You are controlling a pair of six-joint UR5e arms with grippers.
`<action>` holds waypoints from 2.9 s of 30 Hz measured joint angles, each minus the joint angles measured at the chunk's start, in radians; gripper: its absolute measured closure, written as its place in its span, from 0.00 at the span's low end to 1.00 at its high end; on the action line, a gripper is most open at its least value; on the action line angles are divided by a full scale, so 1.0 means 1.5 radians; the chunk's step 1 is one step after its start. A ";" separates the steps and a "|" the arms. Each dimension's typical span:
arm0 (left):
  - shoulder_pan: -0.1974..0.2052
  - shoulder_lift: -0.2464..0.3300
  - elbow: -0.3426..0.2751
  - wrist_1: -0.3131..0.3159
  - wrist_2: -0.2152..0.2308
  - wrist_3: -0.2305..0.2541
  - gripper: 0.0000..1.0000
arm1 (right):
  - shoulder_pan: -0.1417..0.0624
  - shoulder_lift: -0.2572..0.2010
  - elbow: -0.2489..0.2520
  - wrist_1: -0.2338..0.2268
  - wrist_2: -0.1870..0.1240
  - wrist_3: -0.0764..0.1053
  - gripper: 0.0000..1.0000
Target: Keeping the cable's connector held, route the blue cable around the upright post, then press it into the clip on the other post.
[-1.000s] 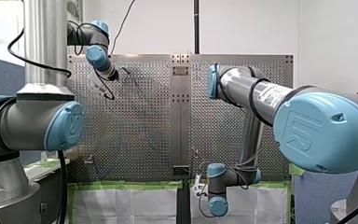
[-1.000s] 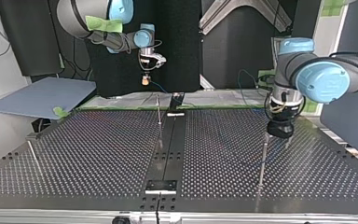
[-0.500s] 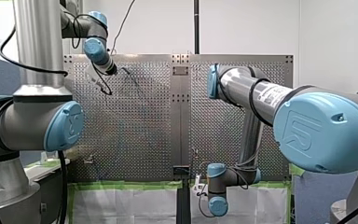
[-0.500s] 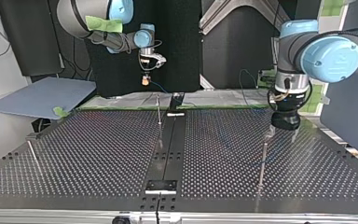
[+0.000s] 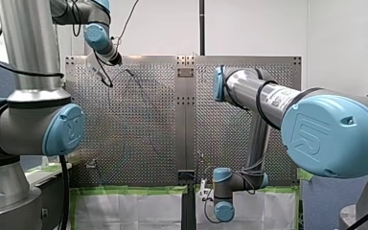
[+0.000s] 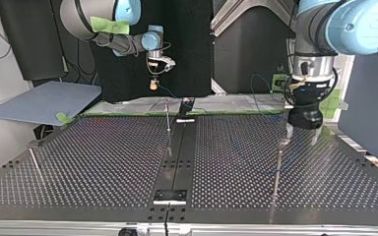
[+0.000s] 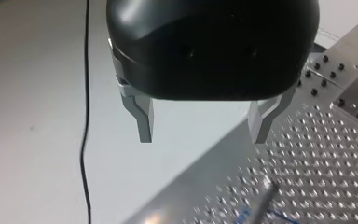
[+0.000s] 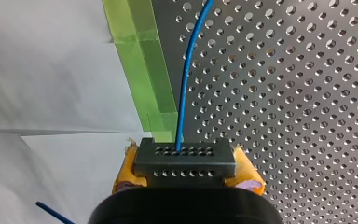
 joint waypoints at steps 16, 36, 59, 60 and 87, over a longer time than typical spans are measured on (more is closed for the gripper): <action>-0.032 0.005 0.001 -0.016 0.023 0.088 0.00 | 0.000 0.000 0.000 0.005 0.000 -0.003 1.00; -0.032 -0.032 0.056 -0.061 -0.047 0.203 0.00 | 0.000 0.000 -0.001 0.009 0.000 -0.017 1.00; -0.030 -0.088 0.092 -0.082 0.000 0.333 0.00 | 0.000 0.000 -0.001 0.027 0.001 -0.025 1.00; -0.030 -0.088 0.092 -0.082 0.000 0.338 0.00 | 0.000 0.000 -0.001 0.027 0.001 -0.025 1.00; -0.032 -0.088 0.092 -0.078 -0.017 0.431 0.00 | 0.000 0.000 -0.001 0.022 0.002 -0.014 1.00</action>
